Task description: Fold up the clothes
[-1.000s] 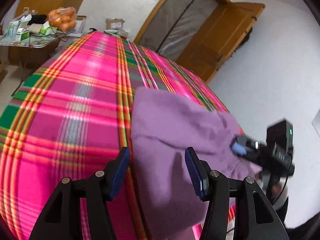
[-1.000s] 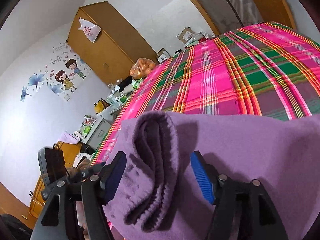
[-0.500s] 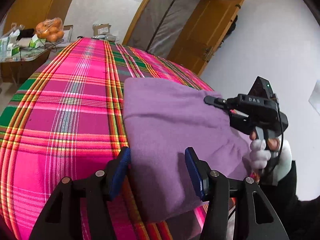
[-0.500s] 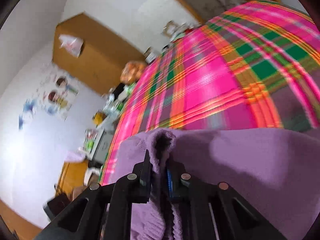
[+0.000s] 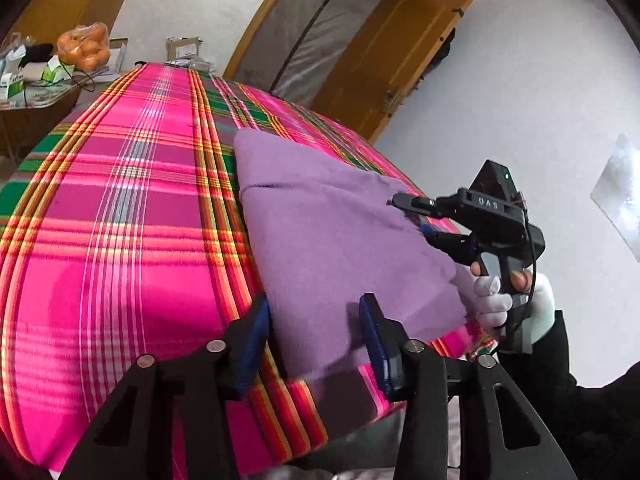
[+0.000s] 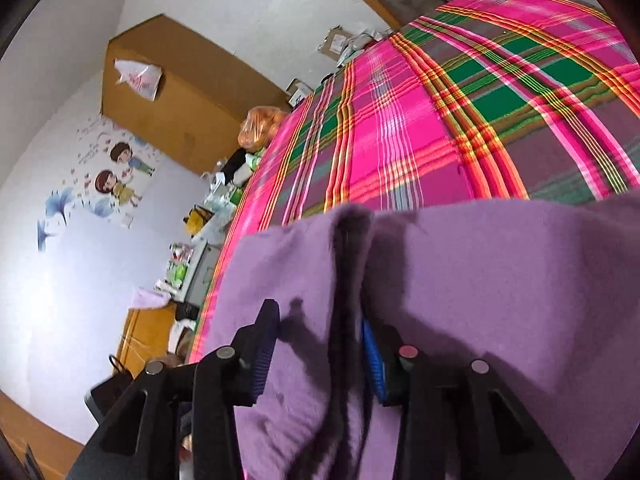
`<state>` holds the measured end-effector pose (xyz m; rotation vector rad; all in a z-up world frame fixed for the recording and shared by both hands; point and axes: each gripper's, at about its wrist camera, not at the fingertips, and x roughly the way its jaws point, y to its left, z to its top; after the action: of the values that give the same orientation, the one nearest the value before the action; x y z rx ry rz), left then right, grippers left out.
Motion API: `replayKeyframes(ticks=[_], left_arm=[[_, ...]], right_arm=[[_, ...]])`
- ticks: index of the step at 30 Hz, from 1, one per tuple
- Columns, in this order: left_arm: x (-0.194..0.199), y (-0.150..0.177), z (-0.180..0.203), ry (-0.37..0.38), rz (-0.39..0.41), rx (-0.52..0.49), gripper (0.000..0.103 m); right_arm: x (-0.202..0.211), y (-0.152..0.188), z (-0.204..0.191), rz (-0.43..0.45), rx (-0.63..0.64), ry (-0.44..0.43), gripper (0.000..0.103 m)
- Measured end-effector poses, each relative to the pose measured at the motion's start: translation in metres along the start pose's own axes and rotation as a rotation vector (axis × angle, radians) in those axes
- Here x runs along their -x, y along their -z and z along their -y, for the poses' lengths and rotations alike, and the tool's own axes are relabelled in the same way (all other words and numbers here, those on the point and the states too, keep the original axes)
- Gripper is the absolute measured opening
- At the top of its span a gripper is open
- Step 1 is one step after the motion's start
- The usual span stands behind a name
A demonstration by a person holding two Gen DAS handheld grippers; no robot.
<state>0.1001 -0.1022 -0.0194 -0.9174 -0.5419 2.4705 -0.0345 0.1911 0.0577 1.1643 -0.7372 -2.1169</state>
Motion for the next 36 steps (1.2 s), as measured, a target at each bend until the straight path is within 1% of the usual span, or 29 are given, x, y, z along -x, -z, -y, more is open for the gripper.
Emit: replayKeyframes(ticks=[1,2,3,4,7,9,12,16,17,18,19,20,22,23,25,28,32,36], left_arm=[[0.0,0.001,-0.001,0.003,-0.002,0.006,0.03],[0.001,0.001,-0.003,0.005,0.001,0.019,0.027],[0.001,0.002,-0.006,0.008,0.003,0.033,0.02],[0.002,0.002,-0.008,0.01,0.006,0.045,0.016],[0.011,0.0,-0.013,0.019,0.028,0.066,0.012],[0.019,0.0,-0.014,0.017,0.048,0.063,0.012],[0.026,0.0,-0.014,0.022,0.066,0.058,0.011],[0.02,0.006,-0.019,0.021,0.038,0.074,0.011],[0.019,0.008,-0.02,0.019,0.031,0.077,0.011],[0.019,0.01,-0.02,0.016,0.03,0.078,0.011],[0.02,0.011,-0.02,0.015,0.029,0.08,0.011],[0.021,0.013,-0.021,0.019,0.03,0.083,0.011],[0.021,0.014,-0.023,0.026,0.03,0.092,0.011],[0.02,0.014,-0.024,0.032,0.031,0.098,0.011],[0.02,0.013,-0.025,0.039,0.033,0.1,0.011],[0.02,0.01,-0.024,0.034,0.042,0.104,0.011],[0.013,0.005,-0.025,0.021,0.042,0.12,0.011],[0.005,-0.005,-0.024,0.0,0.047,0.117,0.011]], right_arm=[[0.001,0.002,-0.001,-0.001,0.013,0.001,0.039],[0.001,0.003,-0.003,0.0,0.025,0.01,0.038],[0.001,0.005,-0.006,0.001,0.037,0.021,0.027],[0.002,0.005,-0.007,-0.001,0.031,0.014,0.02],[0.01,0.009,-0.013,0.002,0.016,-0.02,0.018],[0.02,0.015,-0.021,0.009,0.013,-0.035,0.018],[0.019,0.015,-0.018,0.012,0.008,0.011,0.018],[0.016,0.015,-0.012,0.016,0.001,0.074,0.025],[0.018,0.014,-0.013,0.031,0.004,0.077,0.026],[0.021,0.013,-0.013,0.048,0.007,0.08,0.031],[0.023,0.012,-0.014,0.065,0.01,0.082,0.04],[0.029,0.01,-0.021,0.097,0.037,0.09,0.042],[0.04,0.007,-0.034,0.166,0.094,0.107,0.042],[0.044,0.006,-0.043,0.187,0.127,0.097,0.043],[0.048,0.004,-0.063,0.214,0.209,0.063,0.049],[0.033,0.004,-0.096,0.16,0.355,0.045,0.05],[-0.005,-0.012,-0.137,0.052,0.48,0.066,0.05],[-0.064,-0.029,-0.159,-0.068,0.563,0.144,0.05]])
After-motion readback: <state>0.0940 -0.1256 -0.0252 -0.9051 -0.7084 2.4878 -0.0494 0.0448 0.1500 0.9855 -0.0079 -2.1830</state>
